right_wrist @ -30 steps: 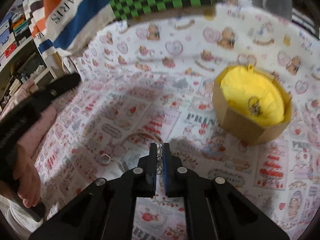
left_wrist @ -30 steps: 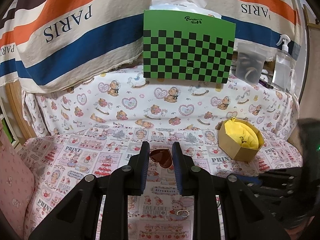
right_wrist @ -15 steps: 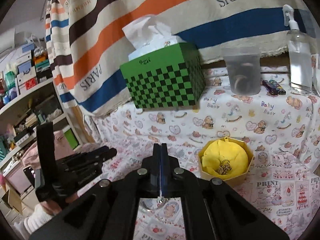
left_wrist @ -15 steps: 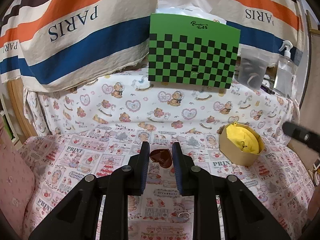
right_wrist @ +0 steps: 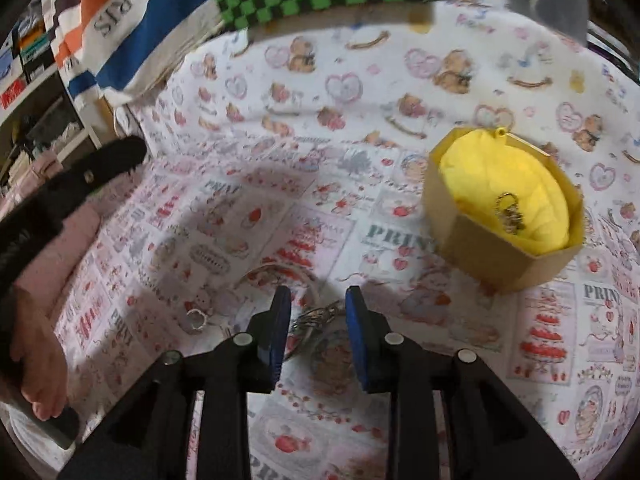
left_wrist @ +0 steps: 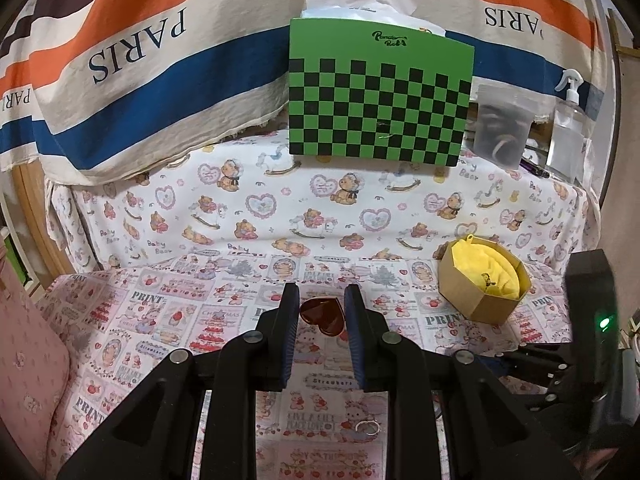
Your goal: Organize jewelry
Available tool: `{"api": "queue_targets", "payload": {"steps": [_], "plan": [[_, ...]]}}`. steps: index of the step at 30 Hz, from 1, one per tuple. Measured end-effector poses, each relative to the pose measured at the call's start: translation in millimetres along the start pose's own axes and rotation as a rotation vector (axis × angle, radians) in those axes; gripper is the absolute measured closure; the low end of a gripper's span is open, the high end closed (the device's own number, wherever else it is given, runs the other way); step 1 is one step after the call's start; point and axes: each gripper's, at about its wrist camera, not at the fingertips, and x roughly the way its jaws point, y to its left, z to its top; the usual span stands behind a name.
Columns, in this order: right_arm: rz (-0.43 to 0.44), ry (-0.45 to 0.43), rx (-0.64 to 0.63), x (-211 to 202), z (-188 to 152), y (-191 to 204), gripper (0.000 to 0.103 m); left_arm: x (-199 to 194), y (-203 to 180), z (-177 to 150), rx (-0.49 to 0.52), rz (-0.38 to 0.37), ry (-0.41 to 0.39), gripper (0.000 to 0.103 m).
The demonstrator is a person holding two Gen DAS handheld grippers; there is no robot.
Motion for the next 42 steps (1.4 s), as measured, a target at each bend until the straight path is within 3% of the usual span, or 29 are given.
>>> {"api": "queue_targets", "payload": {"steps": [2, 3, 6, 11, 17, 21, 26, 29, 30, 31, 33, 34, 36, 38, 39, 41, 42], "plan": [[-0.038, -0.004, -0.016, 1.5, -0.7, 3.1, 0.077, -0.2, -0.3, 0.1, 0.0, -0.002, 0.001, 0.081], [-0.048, -0.01, -0.017, 2.1, -1.0, 3.7, 0.093, -0.4, -0.4, 0.2, 0.0, -0.002, 0.002, 0.081], [-0.071, 0.002, -0.014, 1.0, -0.3, 2.1, 0.096, -1.1, -0.5, 0.5, 0.0, -0.003, 0.0, 0.081], [0.014, 0.003, 0.066, -14.4, 1.0, -11.4, 0.1, -1.5, 0.2, 0.7, -0.007, -0.003, -0.004, 0.081], [0.13, -0.075, 0.121, -33.2, 3.4, -19.5, 0.101, -0.1, 2.2, 0.8, -0.013, 0.001, 0.001, 0.081], [0.281, -0.102, 0.172, -39.3, 4.7, -25.0, 0.101, -1.3, 4.5, 2.0, -0.021, 0.001, -0.004, 0.081], [0.604, -0.072, 0.344, -28.4, 1.8, -43.7, 0.101, -1.2, 7.7, 3.7, -0.033, 0.0, -0.005, 0.081], [0.872, -0.093, 0.499, -19.0, -3.6, -62.2, 0.101, -1.9, 8.7, 4.5, -0.036, 0.0, -0.007, 0.081], [0.892, -0.106, 0.538, -21.7, -4.2, -67.5, 0.101, -1.9, 9.0, 4.6, -0.038, 0.001, -0.008, 0.081], [0.808, -0.118, 0.537, -26.4, -2.9, -70.3, 0.101, -2.2, 9.2, 5.0, -0.04, 0.002, -0.009, 0.081], [0.421, -0.171, 0.403, -41.0, 2.6, -62.9, 0.101, -2.4, 9.6, 5.4, -0.041, 0.0, -0.008, 0.081], [0.403, -0.205, 0.388, -44.8, 1.1, -62.2, 0.101, -2.5, 9.6, 5.5, -0.041, -0.001, -0.008, 0.081], [0.555, -0.155, 0.477, -37.4, -0.3, -69.0, 0.101, -3.0, 8.7, 5.5, -0.037, 0.001, -0.008, 0.081], [0.427, -0.212, 0.415, -50.4, 2.4, -60.6, 0.101, -2.6, 7.6, 5.2, -0.034, 0.001, -0.005, 0.081], [0.409, -0.244, 0.373, -58.2, 3.6, -55.1, 0.101, -2.5, 7.2, 5.0, -0.033, 0.0, -0.003, 0.081], [0.474, -0.25, 0.398, -64.0, 5.6, -56.5, 0.101, -2.7, 6.5, 4.9, -0.031, -0.001, -0.005, 0.081], [0.442, -0.282, 0.381, -73.3, 6.7, -54.3, 0.101, -2.7, 6.5, 4.9, -0.031, -0.001, -0.007, 0.081]]}}
